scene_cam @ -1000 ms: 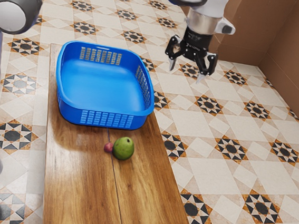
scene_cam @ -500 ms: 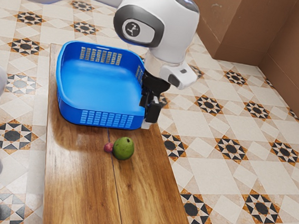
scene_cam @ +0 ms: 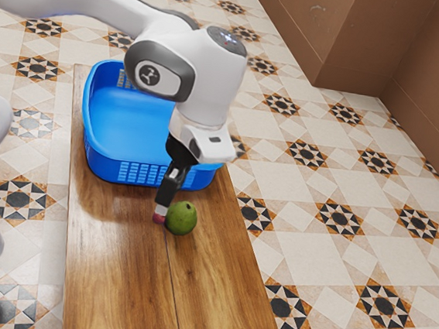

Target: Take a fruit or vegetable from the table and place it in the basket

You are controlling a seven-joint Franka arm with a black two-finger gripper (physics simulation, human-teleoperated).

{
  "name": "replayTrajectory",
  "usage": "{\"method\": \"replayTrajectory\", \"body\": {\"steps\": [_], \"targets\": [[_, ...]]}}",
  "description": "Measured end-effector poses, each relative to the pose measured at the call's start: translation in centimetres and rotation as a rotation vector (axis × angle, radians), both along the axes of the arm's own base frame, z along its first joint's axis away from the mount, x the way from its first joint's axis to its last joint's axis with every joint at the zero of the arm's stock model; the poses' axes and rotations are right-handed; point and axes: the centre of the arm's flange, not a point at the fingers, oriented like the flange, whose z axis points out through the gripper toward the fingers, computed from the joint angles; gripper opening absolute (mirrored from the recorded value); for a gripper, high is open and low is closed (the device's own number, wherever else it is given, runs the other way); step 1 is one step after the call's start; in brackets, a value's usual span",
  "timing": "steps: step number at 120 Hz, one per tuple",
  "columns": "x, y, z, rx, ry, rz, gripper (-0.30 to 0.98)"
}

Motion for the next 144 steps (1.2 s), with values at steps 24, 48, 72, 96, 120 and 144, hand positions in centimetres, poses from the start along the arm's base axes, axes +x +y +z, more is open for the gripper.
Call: {"method": "replayTrajectory", "body": {"steps": [24,48,72,96,120,144], "targets": [[-0.3,0.2,-1.1,-0.030,0.021,-0.050,0.69],[-0.1,2.3,-1.2,-0.044,0.015,-0.043,0.69],[1.3,5.7,-1.6,-0.057,0.025,-0.003,0.69],[3.4,7.0,-2.7,-0.061,0.052,-0.005,0.69],[4.3,6.5,-3.2,-0.064,0.062,-0.042,0.69],[5.6,6.4,-4.0,-0.068,0.057,-0.066,0.69]]}}
